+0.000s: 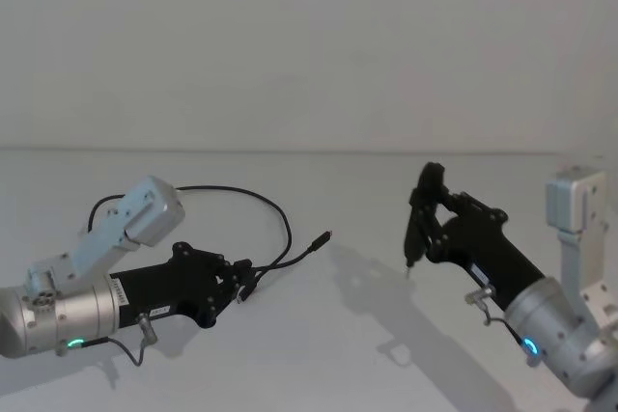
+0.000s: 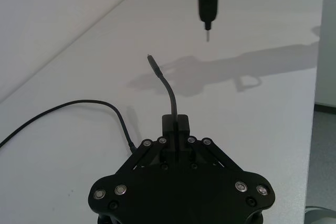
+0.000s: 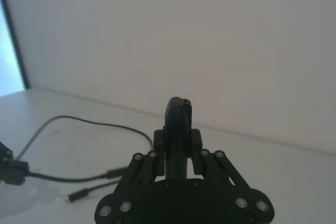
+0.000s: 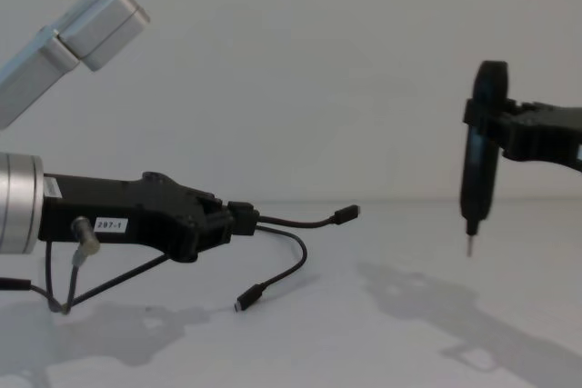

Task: Pick up the data cable with the one hand.

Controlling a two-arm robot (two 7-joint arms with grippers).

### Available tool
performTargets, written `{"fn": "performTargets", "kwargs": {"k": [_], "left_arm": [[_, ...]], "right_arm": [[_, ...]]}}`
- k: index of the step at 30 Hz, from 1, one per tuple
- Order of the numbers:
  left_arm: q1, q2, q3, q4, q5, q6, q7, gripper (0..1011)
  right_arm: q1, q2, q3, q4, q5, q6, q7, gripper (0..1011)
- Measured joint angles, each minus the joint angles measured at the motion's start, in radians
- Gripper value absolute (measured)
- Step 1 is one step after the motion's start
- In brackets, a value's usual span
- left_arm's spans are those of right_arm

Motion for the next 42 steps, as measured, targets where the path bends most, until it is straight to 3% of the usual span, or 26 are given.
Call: {"fn": "performTargets", "kwargs": {"k": [9,13,22,32,42], "left_arm": [[0.000,0.001,0.000,-0.001,0.000,0.000,-0.001,35],[0.000,0.001,0.000,-0.001,0.000,0.000,-0.001,35],[0.000,0.001,0.000,-0.001,0.000,0.000,-0.001,35],[0.000,0.001,0.000,-0.001,0.000,0.000,-0.001,35],[0.000,0.001,0.000,-0.001,0.000,0.000,-0.001,35]], "right_arm": [[0.138,-0.028,-0.033,0.154,0.063,-0.034,0.143,279],[0.219,-0.053,-0.052,0.257,0.095,-0.056,0.227,279],[0.361,-0.104,-0.080,0.453,0.146,-0.096,0.349,279],[0.433,-0.124,-0.096,0.557,0.178,-0.107,0.410,279],[0.453,-0.117,-0.106,0.581,0.195,-0.097,0.430,279]]}}
